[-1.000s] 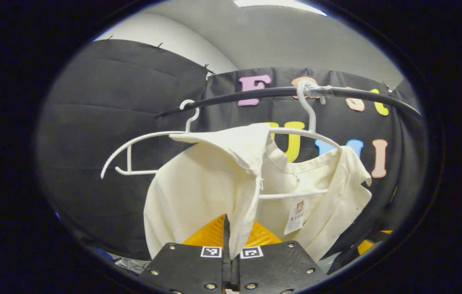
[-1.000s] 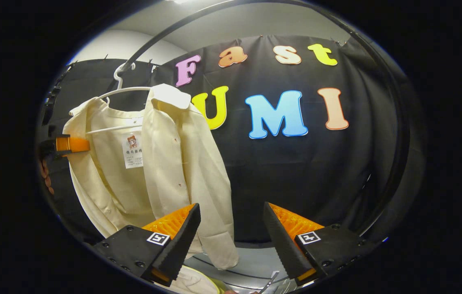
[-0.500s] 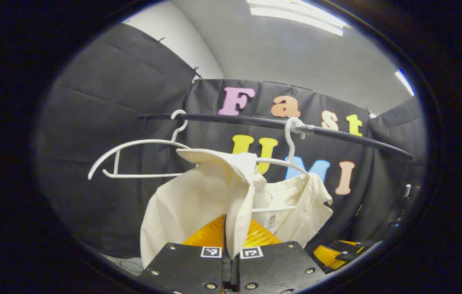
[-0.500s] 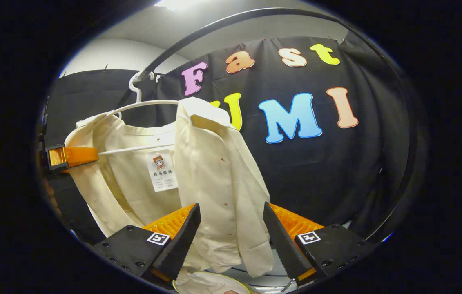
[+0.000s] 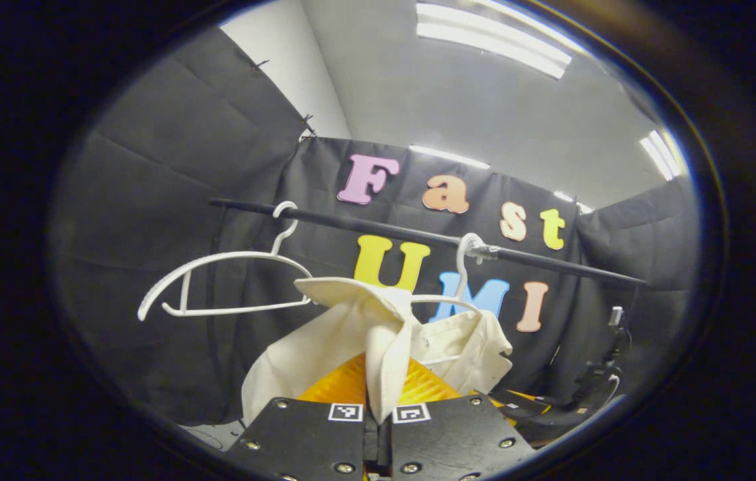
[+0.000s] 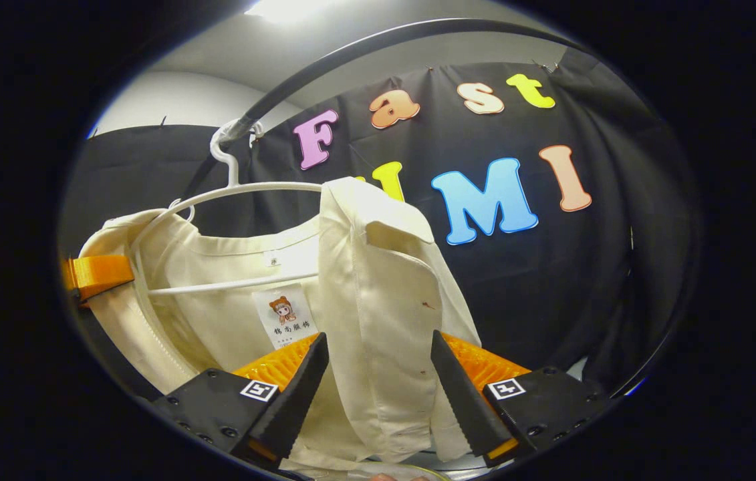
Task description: Grasp the clothes on the hanger with both hands and then place them into the laundry hamper below.
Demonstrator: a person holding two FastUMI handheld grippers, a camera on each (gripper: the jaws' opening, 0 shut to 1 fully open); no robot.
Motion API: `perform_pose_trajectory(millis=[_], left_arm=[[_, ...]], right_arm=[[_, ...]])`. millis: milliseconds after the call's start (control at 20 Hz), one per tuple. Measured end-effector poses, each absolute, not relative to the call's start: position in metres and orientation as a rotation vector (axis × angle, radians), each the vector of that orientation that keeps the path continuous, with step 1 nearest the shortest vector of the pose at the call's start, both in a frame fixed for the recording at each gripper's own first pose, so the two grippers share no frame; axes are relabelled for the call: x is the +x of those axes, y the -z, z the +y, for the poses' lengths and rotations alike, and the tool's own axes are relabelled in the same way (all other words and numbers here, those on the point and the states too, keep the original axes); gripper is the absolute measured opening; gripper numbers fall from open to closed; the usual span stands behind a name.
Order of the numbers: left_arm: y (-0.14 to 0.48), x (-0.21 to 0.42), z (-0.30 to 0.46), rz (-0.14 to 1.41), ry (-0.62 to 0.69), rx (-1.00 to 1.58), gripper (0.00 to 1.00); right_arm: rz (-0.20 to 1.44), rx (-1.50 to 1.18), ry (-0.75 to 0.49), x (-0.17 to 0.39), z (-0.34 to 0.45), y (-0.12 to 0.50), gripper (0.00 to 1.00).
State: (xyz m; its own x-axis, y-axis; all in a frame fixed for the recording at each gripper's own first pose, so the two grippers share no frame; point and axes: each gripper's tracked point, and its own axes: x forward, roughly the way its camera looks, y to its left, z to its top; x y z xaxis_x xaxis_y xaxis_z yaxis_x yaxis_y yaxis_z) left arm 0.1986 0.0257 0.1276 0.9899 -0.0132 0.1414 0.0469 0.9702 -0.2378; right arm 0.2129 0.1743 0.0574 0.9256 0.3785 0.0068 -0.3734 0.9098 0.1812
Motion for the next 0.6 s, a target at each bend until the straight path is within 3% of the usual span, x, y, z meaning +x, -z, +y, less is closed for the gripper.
perform_pose_trajectory(millis=[200, 600], left_arm=[[-0.116, 0.200, 0.027, -0.113, 0.022, -0.175, 0.01], [-0.110, 0.200, 0.026, -0.090, 0.024, -0.136, 0.01]], right_arm=[[0.056, 0.167, -0.389, 0.222, 0.191, -0.055, 1.00], [0.008, 0.155, -0.235, 0.250, 0.200, -0.054, 0.98]])
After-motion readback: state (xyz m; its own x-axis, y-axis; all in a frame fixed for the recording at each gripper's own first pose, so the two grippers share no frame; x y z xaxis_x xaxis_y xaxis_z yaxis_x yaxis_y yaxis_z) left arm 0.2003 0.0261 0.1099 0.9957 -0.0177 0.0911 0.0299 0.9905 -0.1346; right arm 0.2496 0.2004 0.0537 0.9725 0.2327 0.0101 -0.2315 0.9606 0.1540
